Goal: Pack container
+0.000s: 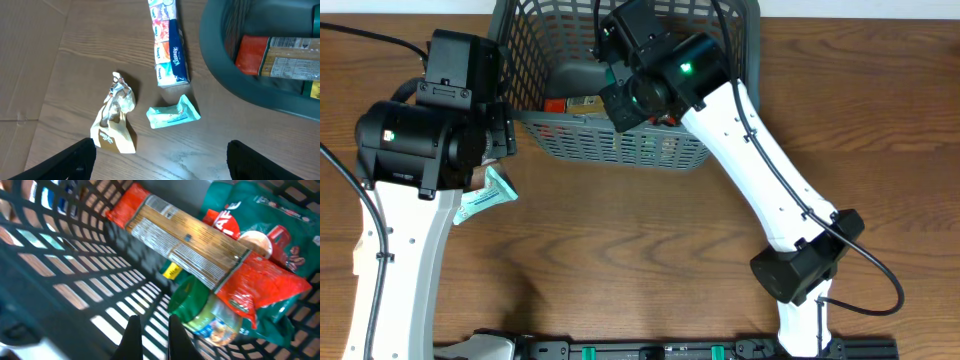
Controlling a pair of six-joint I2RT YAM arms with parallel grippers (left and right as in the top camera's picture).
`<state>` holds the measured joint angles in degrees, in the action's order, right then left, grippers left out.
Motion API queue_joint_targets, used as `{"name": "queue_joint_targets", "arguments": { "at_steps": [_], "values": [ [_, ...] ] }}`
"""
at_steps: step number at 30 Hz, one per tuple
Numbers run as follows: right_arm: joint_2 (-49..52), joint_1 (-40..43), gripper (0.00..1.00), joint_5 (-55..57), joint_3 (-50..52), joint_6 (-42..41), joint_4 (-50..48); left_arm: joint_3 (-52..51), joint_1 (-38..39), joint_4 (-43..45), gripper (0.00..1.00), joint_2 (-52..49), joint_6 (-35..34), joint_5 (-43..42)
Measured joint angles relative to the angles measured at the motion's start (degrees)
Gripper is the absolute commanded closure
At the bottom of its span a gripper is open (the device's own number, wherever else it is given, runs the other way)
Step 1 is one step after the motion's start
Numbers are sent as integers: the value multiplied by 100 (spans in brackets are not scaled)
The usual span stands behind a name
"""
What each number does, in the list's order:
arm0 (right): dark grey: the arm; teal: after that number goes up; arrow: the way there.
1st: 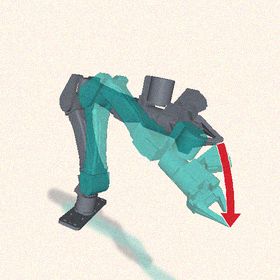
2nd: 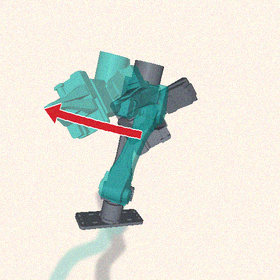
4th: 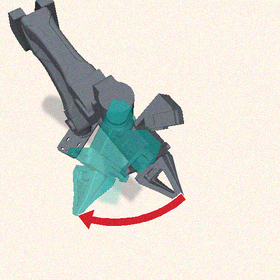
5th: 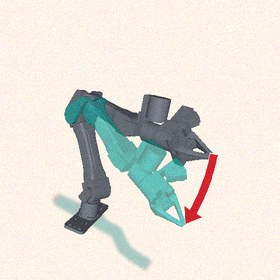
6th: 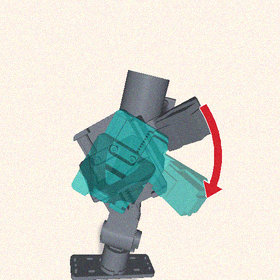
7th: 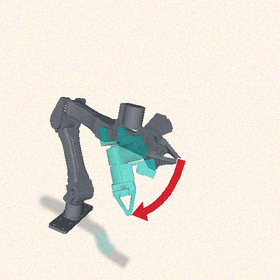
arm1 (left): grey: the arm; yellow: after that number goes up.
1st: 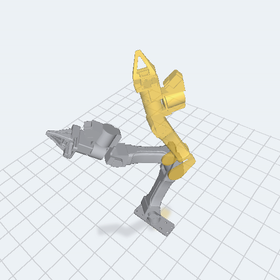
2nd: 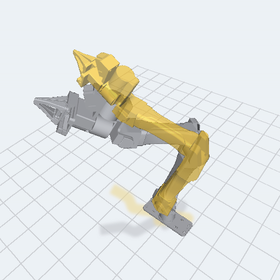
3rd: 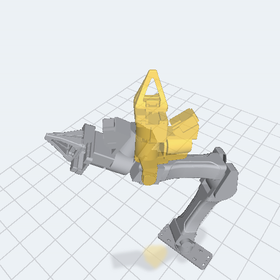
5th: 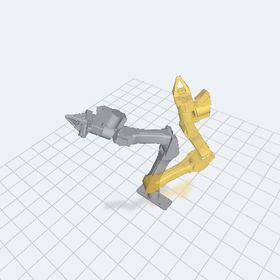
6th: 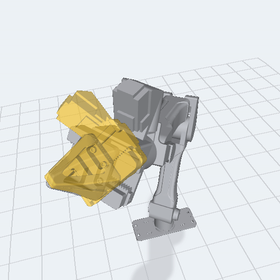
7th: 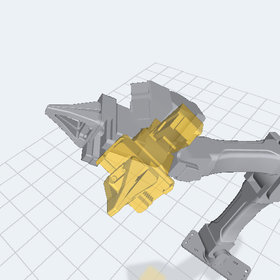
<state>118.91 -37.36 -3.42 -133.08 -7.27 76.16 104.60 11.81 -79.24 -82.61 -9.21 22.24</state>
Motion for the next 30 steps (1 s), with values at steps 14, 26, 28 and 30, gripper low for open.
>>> {"name": "queue_joint_targets", "arguments": {
  "at_steps": [14,26,28,30],
  "values": [
    [-39,116,99,-173,0,787,179,0,0,0,16,0,0,11],
    [-109,144,99,-219,2,922,249,0,-1117,33,13,0,2,57],
    [-109,146,99,-221,2,922,249,0,-1458,57,13,0,0,9],
    [-109,146,99,-221,2,925,249,0,-1731,85,13,0,0,-98]
  ]
}}
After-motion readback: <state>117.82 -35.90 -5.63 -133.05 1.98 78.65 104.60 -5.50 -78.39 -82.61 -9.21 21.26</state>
